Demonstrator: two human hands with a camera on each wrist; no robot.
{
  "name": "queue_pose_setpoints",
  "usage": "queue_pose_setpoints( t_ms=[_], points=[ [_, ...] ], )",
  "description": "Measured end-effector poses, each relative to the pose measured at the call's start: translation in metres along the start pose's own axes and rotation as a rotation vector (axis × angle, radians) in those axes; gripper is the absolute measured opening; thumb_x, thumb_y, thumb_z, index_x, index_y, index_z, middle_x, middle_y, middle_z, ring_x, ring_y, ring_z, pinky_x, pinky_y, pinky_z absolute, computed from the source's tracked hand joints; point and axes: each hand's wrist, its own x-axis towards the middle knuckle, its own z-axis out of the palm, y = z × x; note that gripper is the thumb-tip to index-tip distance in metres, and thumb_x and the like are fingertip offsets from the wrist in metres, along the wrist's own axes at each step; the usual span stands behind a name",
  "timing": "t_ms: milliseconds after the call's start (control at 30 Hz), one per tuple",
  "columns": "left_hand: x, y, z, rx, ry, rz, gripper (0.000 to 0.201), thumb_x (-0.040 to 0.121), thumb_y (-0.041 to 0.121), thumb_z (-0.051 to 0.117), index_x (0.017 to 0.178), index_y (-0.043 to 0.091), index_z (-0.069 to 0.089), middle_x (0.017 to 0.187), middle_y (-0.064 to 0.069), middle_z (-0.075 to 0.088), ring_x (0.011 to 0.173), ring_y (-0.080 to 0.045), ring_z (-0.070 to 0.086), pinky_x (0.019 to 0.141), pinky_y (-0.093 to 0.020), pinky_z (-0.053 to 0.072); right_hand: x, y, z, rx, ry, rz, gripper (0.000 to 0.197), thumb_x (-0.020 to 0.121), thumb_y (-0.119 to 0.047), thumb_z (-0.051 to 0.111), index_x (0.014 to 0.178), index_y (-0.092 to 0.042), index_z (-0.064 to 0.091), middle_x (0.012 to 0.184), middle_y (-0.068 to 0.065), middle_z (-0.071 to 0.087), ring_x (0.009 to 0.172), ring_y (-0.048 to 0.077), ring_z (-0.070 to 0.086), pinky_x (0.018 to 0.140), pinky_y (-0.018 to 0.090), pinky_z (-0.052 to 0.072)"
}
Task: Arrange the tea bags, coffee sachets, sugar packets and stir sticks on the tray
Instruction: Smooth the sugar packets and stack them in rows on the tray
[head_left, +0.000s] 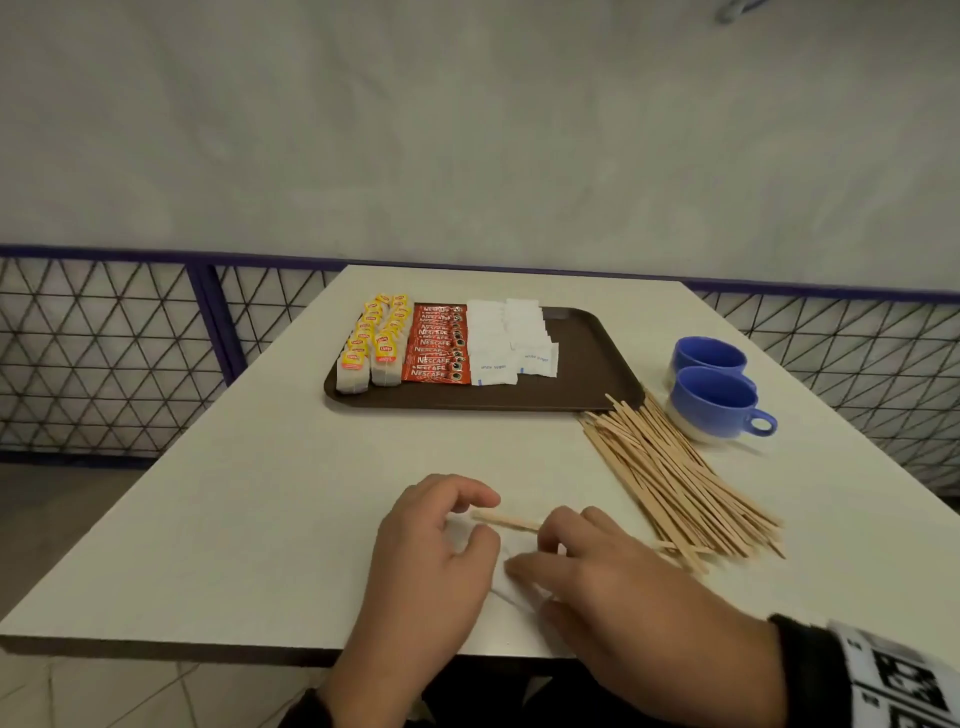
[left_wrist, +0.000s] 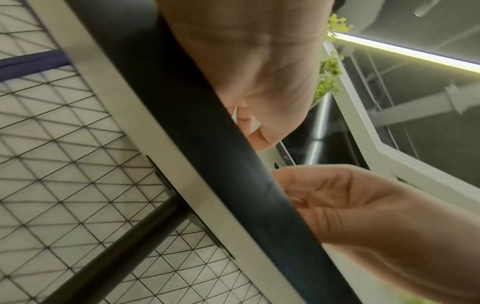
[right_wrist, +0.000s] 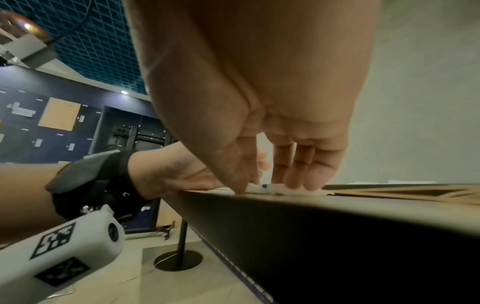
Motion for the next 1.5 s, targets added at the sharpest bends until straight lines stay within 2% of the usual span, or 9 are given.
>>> queue_pose_setpoints(
  t_ms=[233,400,567,733,933,1033,1100,1333,1500],
  points=[
    [0.0,0.003,0.009,0.385,-0.208,0.172,0.036,0.084,0.045,0.042,0.113,0.038,0.063,0.115,0.029,0.055,0.112,0.004,0.04,0.103,-0.028,0.036,-0.013,0.008,0.016,0.132,0.149,0.087,0.029,0.103,-0.039,0.046,0.131,-0.044,0.049,0.117,-0.019,0.033,0.106,0.005,0.034,0.094,0.025,0.041],
    [-0.005,0.004,0.006,0.299,-0.238,0.28,0.031,0.082,0.047,0.055,0.11,0.039,0.068,0.111,0.027,0.052,0.117,-0.001,0.045,0.099,-0.02,0.037,-0.01,0.029,0.006,0.289,0.205,0.192,0.044,0.097,-0.026,0.055,0.138,-0.041,0.052,0.116,-0.021,0.041,0.113,0.003,0.041,0.101,0.025,0.041],
    [-0.008,0.004,0.01,0.42,-0.356,0.372,0.039,0.081,0.067,0.058,0.111,0.046,0.071,0.11,0.03,0.053,0.115,0.002,0.044,0.099,-0.019,0.036,-0.007,0.046,-0.002,0.146,0.011,0.261,0.026,0.103,-0.028,0.046,0.121,-0.029,0.065,0.11,-0.007,0.047,0.101,0.011,0.05,0.092,0.029,0.049],
    [-0.008,0.003,0.011,0.424,-0.333,0.36,0.044,0.078,0.072,0.057,0.108,0.043,0.073,0.109,0.031,0.055,0.113,0.005,0.044,0.097,-0.021,0.039,0.005,0.051,0.001,0.11,-0.02,0.336,0.012,0.099,-0.024,0.051,0.095,-0.022,0.062,0.104,-0.001,0.047,0.091,0.015,0.054,0.086,0.032,0.053],
    [-0.008,0.001,0.011,0.395,-0.296,0.326,0.038,0.077,0.072,0.059,0.09,0.038,0.071,0.101,0.028,0.056,0.109,0.0,0.048,0.092,-0.022,0.042,0.004,0.052,-0.012,0.196,0.01,0.453,0.015,0.101,-0.028,0.051,0.103,-0.019,0.063,0.107,0.0,0.048,0.091,0.015,0.057,0.07,0.022,0.046],
    [-0.005,-0.002,0.012,0.379,-0.199,0.298,0.031,0.081,0.065,0.056,0.093,0.038,0.067,0.102,0.026,0.056,0.106,-0.001,0.049,0.092,-0.025,0.043,-0.009,0.044,-0.007,0.162,0.098,0.407,0.033,0.103,-0.036,0.049,0.135,-0.028,0.055,0.113,-0.006,0.046,0.099,0.009,0.052,0.083,0.022,0.047],
    [-0.003,-0.002,0.013,0.436,-0.112,0.234,0.037,0.082,0.062,0.049,0.104,0.037,0.066,0.106,0.025,0.056,0.106,-0.001,0.048,0.093,-0.029,0.044,-0.019,0.03,0.0,0.175,0.153,0.337,0.039,0.103,-0.045,0.044,0.14,-0.035,0.05,0.108,-0.01,0.043,0.098,0.007,0.048,0.086,0.025,0.046],
    [-0.013,0.005,0.007,0.728,-0.133,0.067,0.064,0.074,0.064,0.033,0.124,0.037,0.063,0.113,0.017,0.049,0.107,-0.011,0.044,0.089,-0.034,0.037,-0.03,-0.001,0.032,0.233,0.286,0.296,0.031,0.099,-0.053,0.049,0.124,-0.037,0.059,0.097,-0.015,0.037,0.087,0.002,0.045,0.073,0.016,0.037],
    [-0.011,0.003,0.001,0.637,-0.171,0.035,0.062,0.068,0.066,0.033,0.116,0.043,0.064,0.11,0.024,0.044,0.109,-0.004,0.038,0.094,-0.03,0.031,-0.025,0.001,0.042,0.36,0.337,0.26,0.018,0.094,-0.047,0.063,0.108,-0.038,0.056,0.114,-0.02,0.04,0.112,0.001,0.041,0.095,0.017,0.04]
  ],
)
